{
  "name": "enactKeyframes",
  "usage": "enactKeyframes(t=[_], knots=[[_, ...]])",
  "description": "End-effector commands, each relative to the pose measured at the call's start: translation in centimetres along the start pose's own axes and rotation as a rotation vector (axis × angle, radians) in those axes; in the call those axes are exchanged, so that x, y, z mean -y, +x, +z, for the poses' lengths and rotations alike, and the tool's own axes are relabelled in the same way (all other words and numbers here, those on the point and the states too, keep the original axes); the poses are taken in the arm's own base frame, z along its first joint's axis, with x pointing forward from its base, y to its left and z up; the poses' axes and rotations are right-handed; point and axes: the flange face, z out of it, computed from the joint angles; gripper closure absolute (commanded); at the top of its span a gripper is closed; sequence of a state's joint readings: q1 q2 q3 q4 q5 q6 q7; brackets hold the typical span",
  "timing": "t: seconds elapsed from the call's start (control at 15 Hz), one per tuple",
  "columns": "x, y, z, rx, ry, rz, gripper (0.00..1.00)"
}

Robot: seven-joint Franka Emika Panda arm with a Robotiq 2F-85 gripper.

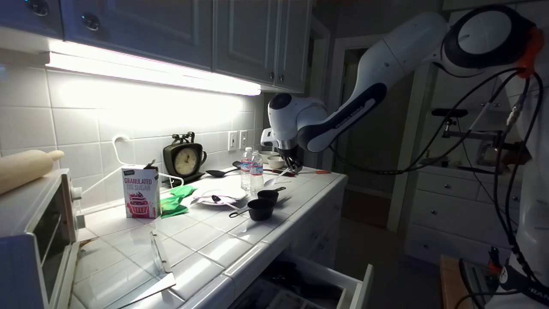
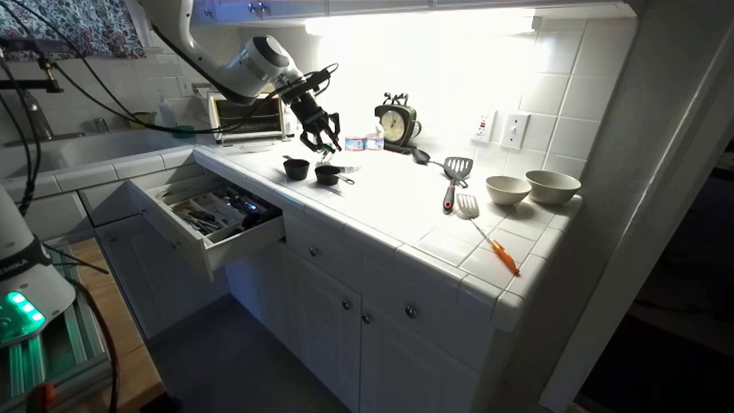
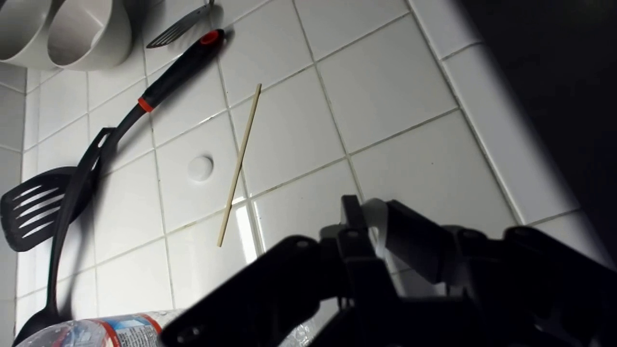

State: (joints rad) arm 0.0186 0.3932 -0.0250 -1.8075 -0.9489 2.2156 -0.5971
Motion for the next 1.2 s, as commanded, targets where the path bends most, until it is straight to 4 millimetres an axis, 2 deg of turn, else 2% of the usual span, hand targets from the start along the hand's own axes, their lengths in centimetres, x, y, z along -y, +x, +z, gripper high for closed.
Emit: enactKeyframes(t=[0.0, 1.13], knots=[[-0.2, 0.9, -0.4, 0.032, -0.065, -0.006, 0.96], [0.9, 1.9, -1.4, 0.121, -0.257, -0.126, 0.96]])
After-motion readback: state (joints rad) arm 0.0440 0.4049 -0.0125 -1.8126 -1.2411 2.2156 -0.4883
